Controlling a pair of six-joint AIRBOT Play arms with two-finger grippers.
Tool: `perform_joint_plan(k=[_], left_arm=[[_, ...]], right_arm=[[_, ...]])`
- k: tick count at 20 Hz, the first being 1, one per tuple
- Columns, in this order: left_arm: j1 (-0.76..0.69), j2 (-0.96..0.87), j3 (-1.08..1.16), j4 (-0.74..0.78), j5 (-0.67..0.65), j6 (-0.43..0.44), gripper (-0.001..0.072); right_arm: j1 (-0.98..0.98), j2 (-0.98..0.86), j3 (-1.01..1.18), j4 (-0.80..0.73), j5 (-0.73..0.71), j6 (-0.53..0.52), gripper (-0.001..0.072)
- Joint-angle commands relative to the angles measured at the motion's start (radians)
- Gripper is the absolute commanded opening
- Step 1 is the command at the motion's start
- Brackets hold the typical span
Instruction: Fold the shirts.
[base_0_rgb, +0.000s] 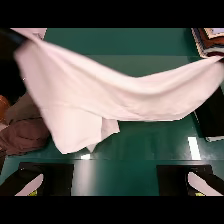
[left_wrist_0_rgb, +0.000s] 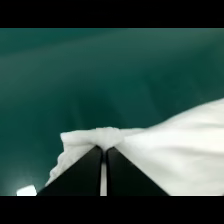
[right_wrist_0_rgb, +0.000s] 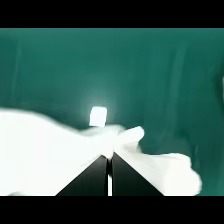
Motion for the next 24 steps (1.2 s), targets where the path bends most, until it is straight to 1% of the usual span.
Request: perform_joint_plan(k=[1, 3, 5, 7, 8, 9, 10, 11, 13, 14, 16, 17, 18, 20, 24], left_arm=[[0.001, -0.204, -0.208, 0.046, 0.111, -0.001, 0.0028], [0.001, -0.348, -0.204, 0.059, 0.213, 0.000, 0.0028], [0.001, -0.452, -0.174, 0.058, 0.311, -0.009, 0.0028], [0.001, -0.510, -0.140, 0.060, 0.367, -0.038, 0.0028], [0.008, -0.518, -0.134, 0.054, 0.385, -0.046, 0.0031], [0.022, -0.516, -0.131, 0.050, 0.391, -0.047, 0.0182], [0.040, -0.516, -0.117, 0.048, 0.374, -0.055, 0.0395], [0.069, -0.516, -0.095, 0.048, 0.327, -0.062, 0.0429], [0.142, -0.516, -0.043, 0.048, 0.187, -0.060, 0.0429], [0.183, -0.512, -0.035, 0.044, 0.122, -0.056, 0.0430], [0.247, -0.511, -0.050, 0.003, 0.023, 0.014, 0.0430], [0.266, -0.511, -0.071, -0.033, -0.003, 0.047, 0.0430], [0.276, -0.511, -0.105, -0.071, -0.011, 0.077, 0.0430], [0.270, -0.511, -0.176, -0.119, 0.021, 0.131, 0.0430], [0.227, -0.512, -0.290, -0.127, 0.194, 0.172, 0.0431]], right_arm=[[0.083, -0.237, -0.088, 0.000, -0.006, 0.020, 0.0012], [0.106, -0.358, -0.078, 0.002, -0.087, -0.005, 0.0013], [0.119, -0.464, -0.014, 0.004, -0.148, -0.009, 0.0013], [0.118, -0.547, 0.074, 0.011, -0.168, -0.009, 0.0015], [0.117, -0.575, 0.114, 0.012, -0.162, -0.009, 0.0040], [0.111, -0.597, 0.155, 0.012, -0.143, -0.010, 0.0247], [0.099, -0.610, 0.188, 0.023, -0.121, -0.017, 0.0315], [0.087, -0.614, 0.211, 0.067, -0.100, -0.047, 0.0314], [0.053, -0.590, 0.208, 0.162, -0.050, -0.087, 0.0314], [0.037, -0.563, 0.179, 0.184, -0.043, -0.102, 0.0314], [0.011, -0.489, 0.079, 0.191, -0.060, -0.126, 0.0314], [-0.002, -0.444, 0.012, 0.191, -0.080, -0.132, 0.0314], [-0.012, -0.404, -0.052, 0.191, -0.103, -0.132, 0.0313], [-0.022, -0.324, -0.182, 0.192, -0.164, -0.133, 0.0313], [-0.021, -0.214, -0.361, 0.188, -0.228, -0.133, 0.0313]])
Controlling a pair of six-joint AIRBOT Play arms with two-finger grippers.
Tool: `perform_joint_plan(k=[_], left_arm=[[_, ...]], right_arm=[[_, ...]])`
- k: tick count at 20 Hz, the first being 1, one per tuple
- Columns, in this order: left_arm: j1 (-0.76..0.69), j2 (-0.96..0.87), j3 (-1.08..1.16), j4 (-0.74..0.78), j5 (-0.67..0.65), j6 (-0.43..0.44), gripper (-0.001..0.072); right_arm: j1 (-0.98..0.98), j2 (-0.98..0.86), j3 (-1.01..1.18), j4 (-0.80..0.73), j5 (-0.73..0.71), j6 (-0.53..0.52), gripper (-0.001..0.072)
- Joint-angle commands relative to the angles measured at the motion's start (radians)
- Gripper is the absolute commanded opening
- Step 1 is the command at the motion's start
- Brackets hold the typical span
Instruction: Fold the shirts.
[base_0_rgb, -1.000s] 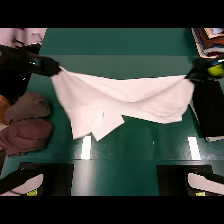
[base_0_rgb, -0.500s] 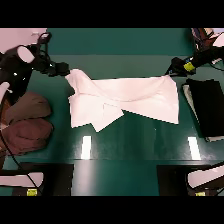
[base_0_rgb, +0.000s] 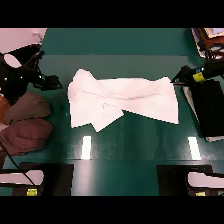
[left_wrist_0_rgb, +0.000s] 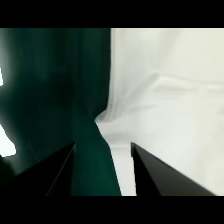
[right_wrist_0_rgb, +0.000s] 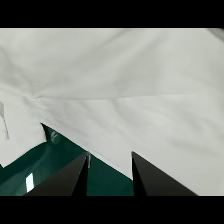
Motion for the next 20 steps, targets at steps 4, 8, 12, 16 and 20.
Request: perform_joint_plan(k=[4, 8, 12, 16, 20], left_arm=[[-0.075, -0.041, -0.115, -0.032, 0.196, 0.108, 0.0430], [-0.124, -0.097, -0.115, -0.013, 0.201, 0.104, 0.0429], [-0.102, -0.093, -0.107, 0.015, 0.161, 0.024, 0.0370], [-0.042, -0.048, -0.047, 0.035, 0.066, 0.018, 0.0028], [-0.004, 0.040, -0.021, 0.030, 0.010, 0.021, 0.0028]], right_arm=[[-0.006, 0.129, -0.221, 0.006, -0.073, -0.006, 0.0313], [-0.006, 0.154, -0.271, 0.004, -0.077, -0.006, 0.0313], [-0.007, 0.162, -0.271, 0.003, -0.069, -0.006, 0.0313], [-0.057, 0.200, -0.271, 0.001, -0.055, -0.006, 0.0313], [-0.187, 0.276, -0.377, 0.001, -0.006, -0.005, 0.0313]])
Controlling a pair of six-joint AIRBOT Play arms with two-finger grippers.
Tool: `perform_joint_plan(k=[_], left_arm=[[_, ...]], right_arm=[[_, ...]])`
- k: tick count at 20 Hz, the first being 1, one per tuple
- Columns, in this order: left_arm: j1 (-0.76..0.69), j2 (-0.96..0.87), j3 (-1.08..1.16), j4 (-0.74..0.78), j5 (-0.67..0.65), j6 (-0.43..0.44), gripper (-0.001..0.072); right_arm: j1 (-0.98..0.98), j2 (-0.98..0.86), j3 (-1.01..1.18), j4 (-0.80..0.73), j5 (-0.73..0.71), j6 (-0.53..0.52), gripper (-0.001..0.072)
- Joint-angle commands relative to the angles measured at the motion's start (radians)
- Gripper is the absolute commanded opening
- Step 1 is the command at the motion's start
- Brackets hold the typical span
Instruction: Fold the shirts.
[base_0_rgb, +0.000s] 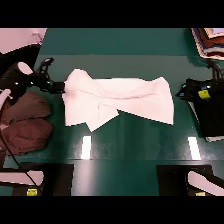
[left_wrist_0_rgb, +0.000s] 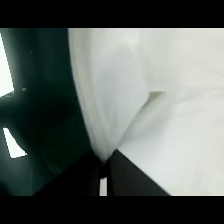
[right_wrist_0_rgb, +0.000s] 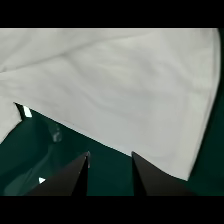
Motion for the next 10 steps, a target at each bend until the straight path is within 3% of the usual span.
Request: perform_joint_plan(k=[1, 2, 4, 10], left_arm=[[0.025, 0.064, 0.018, -0.003, -0.064, -0.004, 0.0028], [0.024, 0.072, 0.018, -0.016, -0.075, -0.003, 0.0028], [0.024, 0.072, 0.019, -0.079, -0.104, -0.003, 0.0028], [0.025, 0.072, 0.021, -0.348, -0.200, 0.028, 0.0028]], right_arm=[[-0.114, 0.070, -0.128, -0.002, 0.026, 0.001, 0.0313], [-0.157, 0.090, -0.200, -0.001, 0.020, 0.001, 0.0327], [-0.233, 0.109, -0.334, 0.001, 0.011, 0.001, 0.0511], [-0.231, 0.109, -0.548, 0.040, -0.131, -0.037, 0.0499]])
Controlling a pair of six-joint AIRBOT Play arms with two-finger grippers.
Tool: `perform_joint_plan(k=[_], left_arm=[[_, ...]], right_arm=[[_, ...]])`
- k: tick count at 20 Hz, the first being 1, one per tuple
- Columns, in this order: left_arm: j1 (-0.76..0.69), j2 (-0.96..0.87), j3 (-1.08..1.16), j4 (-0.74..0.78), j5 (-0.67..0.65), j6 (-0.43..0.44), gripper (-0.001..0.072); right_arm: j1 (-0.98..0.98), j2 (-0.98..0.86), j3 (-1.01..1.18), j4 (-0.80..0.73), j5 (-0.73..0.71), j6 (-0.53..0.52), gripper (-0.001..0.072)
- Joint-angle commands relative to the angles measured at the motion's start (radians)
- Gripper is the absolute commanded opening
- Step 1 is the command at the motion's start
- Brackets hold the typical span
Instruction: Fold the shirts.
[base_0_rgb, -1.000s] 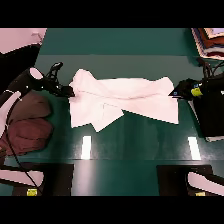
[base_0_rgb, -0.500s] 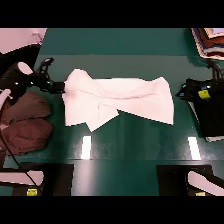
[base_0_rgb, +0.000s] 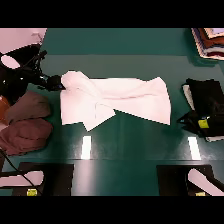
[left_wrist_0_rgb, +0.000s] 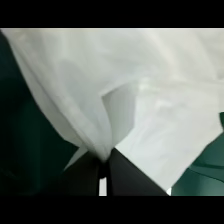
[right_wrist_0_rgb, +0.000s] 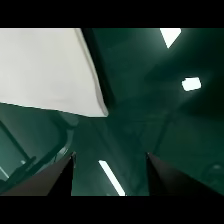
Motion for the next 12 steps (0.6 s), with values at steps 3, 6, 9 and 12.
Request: perform_joint_plan(k=[3, 6, 9, 12], left_arm=[[0.001, 0.003, 0.022, -0.248, -0.094, 0.080, 0.0028], [0.001, 0.003, 0.057, -0.233, -0.087, 0.080, 0.0028], [0.001, 0.003, 0.067, -0.197, -0.078, 0.079, 0.0027], [0.001, 0.003, 0.067, -0.142, -0.071, 0.070, 0.0027]], right_arm=[[0.032, -0.015, -0.089, 0.035, -0.124, -0.018, 0.0498], [0.035, -0.106, -0.084, 0.099, -0.128, -0.034, 0.0462], [0.051, -0.185, -0.085, 0.193, -0.173, -0.091, 0.0444], [0.121, -0.207, -0.084, 0.215, -0.300, -0.091, 0.0422]])
